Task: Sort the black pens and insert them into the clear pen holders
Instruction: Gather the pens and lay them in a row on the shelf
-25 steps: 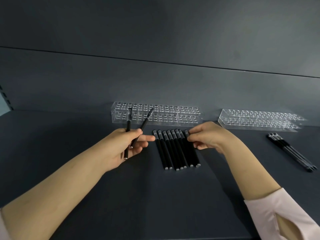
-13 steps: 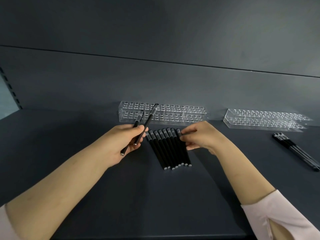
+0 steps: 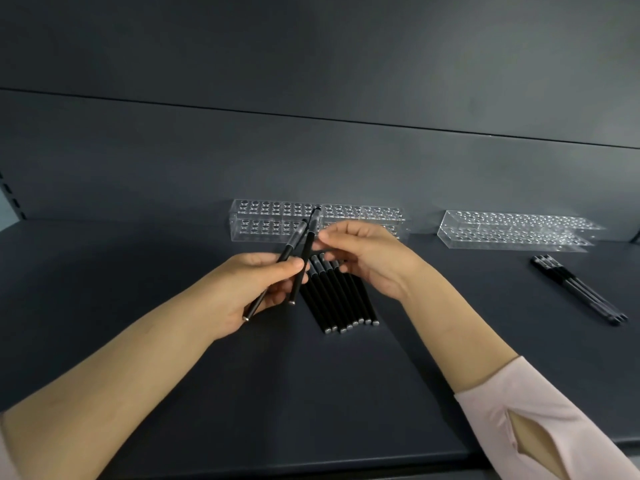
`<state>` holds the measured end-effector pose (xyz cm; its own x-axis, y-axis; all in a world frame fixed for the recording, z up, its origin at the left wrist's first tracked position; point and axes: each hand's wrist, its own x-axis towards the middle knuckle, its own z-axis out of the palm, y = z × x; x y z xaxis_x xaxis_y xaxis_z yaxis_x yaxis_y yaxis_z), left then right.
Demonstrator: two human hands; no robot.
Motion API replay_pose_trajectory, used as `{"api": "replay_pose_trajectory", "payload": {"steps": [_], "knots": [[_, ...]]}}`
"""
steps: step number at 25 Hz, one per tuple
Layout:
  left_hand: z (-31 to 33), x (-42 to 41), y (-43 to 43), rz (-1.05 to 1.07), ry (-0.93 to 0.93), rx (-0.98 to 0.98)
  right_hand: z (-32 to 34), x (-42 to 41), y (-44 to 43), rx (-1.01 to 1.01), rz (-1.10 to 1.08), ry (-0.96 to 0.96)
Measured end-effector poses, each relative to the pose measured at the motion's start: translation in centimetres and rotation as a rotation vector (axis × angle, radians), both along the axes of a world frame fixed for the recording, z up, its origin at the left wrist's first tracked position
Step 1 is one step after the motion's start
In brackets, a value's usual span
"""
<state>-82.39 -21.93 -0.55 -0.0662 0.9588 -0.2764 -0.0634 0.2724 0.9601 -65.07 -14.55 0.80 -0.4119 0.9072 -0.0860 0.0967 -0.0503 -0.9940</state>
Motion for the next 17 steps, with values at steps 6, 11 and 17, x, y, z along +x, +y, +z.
{"api": "replay_pose_trajectory", "payload": {"steps": [6,11,17], "knots": [[0.0,0.3,-0.3,-0.055,-0.006,0.011,-0.3,-0.3,0.1,-0.052,-0.02,0.112],[-0.1,-0.9,0.3,0.105,-0.084,-0.008,1.2,3.5,1.9,0.06,-0.364,0.084],[-0.1,-0.7,0.9,0.098,-0.141,-0.026,-1.0,5.1,2.2,0.017,-0.248,-0.48]]}}
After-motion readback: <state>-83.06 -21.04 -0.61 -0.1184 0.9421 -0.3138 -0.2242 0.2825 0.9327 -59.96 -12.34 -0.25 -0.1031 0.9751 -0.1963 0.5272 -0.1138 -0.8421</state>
